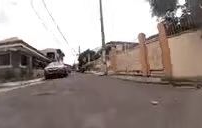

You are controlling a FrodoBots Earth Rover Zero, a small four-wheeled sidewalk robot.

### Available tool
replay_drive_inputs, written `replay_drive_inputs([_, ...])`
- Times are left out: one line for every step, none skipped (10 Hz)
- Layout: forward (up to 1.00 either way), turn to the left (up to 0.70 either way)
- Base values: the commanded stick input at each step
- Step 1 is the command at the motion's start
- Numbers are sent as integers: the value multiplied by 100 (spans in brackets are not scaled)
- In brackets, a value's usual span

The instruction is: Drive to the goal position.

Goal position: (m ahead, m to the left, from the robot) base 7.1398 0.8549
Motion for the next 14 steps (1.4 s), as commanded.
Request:
replay_drive_inputs([100,0])
replay_drive_inputs([100,0])
replay_drive_inputs([100,0])
replay_drive_inputs([100,0])
replay_drive_inputs([100,0])
replay_drive_inputs([100,0])
replay_drive_inputs([100,0])
replay_drive_inputs([100,0])
replay_drive_inputs([100,0])
replay_drive_inputs([100,0])
replay_drive_inputs([100,0])
replay_drive_inputs([100,7])
replay_drive_inputs([100,40])
replay_drive_inputs([100,40])
